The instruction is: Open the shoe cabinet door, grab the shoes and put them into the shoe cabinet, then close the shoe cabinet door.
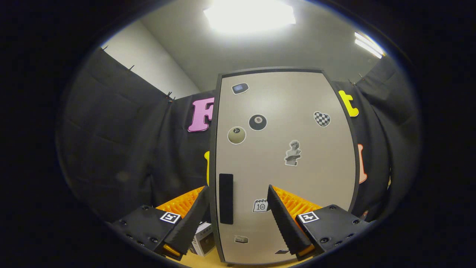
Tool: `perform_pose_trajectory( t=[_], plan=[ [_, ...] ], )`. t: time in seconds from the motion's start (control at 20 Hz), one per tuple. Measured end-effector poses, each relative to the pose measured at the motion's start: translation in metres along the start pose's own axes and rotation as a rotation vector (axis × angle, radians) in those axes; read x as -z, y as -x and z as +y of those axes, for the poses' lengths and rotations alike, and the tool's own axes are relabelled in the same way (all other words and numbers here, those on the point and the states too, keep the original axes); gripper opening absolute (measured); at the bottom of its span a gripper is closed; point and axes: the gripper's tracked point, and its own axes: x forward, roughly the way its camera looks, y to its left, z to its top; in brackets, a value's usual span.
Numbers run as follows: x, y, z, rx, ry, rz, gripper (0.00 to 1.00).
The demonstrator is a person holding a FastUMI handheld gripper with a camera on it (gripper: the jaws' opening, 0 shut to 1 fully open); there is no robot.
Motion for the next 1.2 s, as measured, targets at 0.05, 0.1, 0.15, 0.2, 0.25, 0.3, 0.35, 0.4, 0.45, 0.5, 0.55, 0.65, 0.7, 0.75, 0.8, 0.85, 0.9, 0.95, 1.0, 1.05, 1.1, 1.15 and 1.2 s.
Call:
perform_pose_trajectory(
  t=[0.05,0.1,0.15,0.2,0.25,0.3,0.35,0.4,0.45,0.5,0.55,0.65,0.7,0.75,0.8,0.85,0.9,0.95,1.0,1.05,1.1,1.15,1.2],
  plan=[
    [0.004,-0.007,0.003,-0.003,-0.002,0.004,0.98],
    [0.008,-0.013,0.005,-0.006,-0.003,0.010,0.98],
    [0.013,-0.018,0.007,-0.007,-0.004,0.017,0.98],
    [0.017,-0.024,0.008,-0.009,-0.004,0.025,0.98],
    [0.023,-0.029,0.011,-0.012,-0.005,0.035,0.98],
    [0.029,-0.035,0.012,-0.014,-0.007,0.046,0.98],
    [0.033,-0.040,0.015,-0.018,-0.009,0.054,0.98],
    [0.037,-0.045,0.016,-0.020,-0.010,0.061,0.99],
    [0.040,-0.050,0.017,-0.020,-0.011,0.063,0.98],
    [0.044,-0.055,0.018,-0.021,-0.015,0.065,0.98],
    [0.048,-0.060,0.018,-0.018,-0.018,0.071,0.98],
    [0.056,-0.068,0.019,-0.012,-0.023,0.088,0.90],
    [0.060,-0.071,0.019,-0.009,-0.027,0.096,0.86],
    [0.062,-0.074,0.019,-0.009,-0.032,0.103,0.82],
    [0.063,-0.077,0.020,-0.010,-0.039,0.105,0.81],
    [0.065,-0.079,0.020,-0.009,-0.043,0.105,0.81],
    [0.066,-0.081,0.019,-0.004,-0.041,0.104,0.81],
    [0.065,-0.083,0.017,0.007,-0.035,0.095,0.80],
    [0.065,-0.083,0.022,-0.004,-0.038,0.093,0.62],
    [0.066,-0.085,0.023,-0.007,-0.035,0.095,0.45],
    [0.064,-0.083,0.021,0.003,-0.022,0.093,0.42],
    [0.064,-0.083,0.021,0.005,-0.015,0.091,0.39],
    [0.066,-0.084,0.022,0.006,-0.010,0.093,0.36]
  ],
)
